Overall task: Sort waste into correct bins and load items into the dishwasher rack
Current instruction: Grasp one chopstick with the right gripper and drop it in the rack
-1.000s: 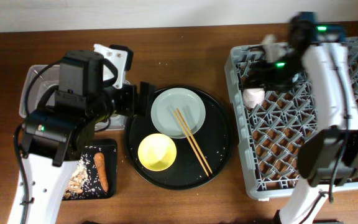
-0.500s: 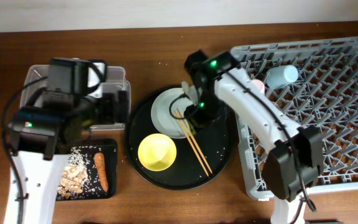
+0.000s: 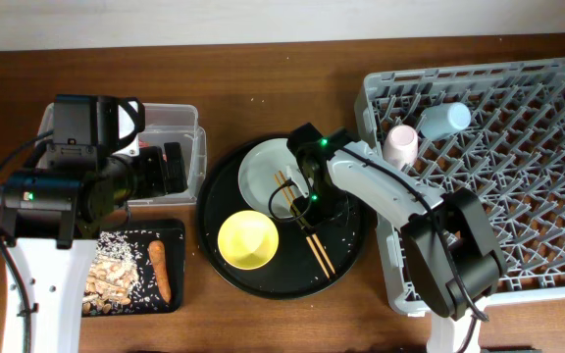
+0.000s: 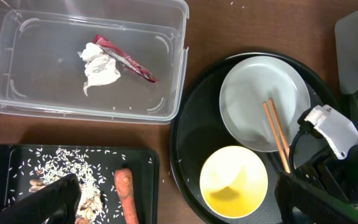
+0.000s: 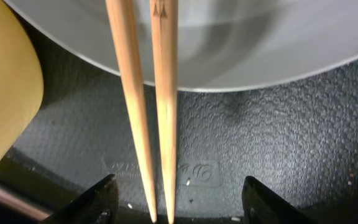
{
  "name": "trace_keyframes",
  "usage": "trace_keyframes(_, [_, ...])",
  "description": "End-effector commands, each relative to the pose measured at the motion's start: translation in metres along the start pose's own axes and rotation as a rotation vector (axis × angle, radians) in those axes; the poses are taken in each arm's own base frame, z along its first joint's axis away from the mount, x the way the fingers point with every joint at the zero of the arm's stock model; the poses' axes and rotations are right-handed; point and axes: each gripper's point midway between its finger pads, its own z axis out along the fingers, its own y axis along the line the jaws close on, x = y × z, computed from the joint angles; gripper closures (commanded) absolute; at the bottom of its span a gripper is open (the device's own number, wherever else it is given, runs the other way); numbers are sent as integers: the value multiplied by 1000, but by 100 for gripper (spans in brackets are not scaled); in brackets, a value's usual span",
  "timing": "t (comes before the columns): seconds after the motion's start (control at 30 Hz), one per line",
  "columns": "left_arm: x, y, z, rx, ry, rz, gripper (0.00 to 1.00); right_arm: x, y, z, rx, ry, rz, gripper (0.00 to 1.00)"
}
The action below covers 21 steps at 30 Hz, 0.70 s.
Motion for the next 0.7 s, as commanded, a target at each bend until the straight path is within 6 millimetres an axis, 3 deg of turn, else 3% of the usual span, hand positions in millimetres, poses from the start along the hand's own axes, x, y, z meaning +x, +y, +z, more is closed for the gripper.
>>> trace_keyframes(0.0, [-1, 2, 0, -7, -1, -17, 1, -2, 0, 2, 22, -21, -5, 40])
trace_keyframes(0.17, [-1, 2, 0, -6, -1, -17, 1, -6, -12, 2, 86, -38, -7, 47])
trace_keyframes(0.67, [-1, 2, 0, -7, -1, -17, 1, -1, -12, 11, 76, -26, -4, 48])
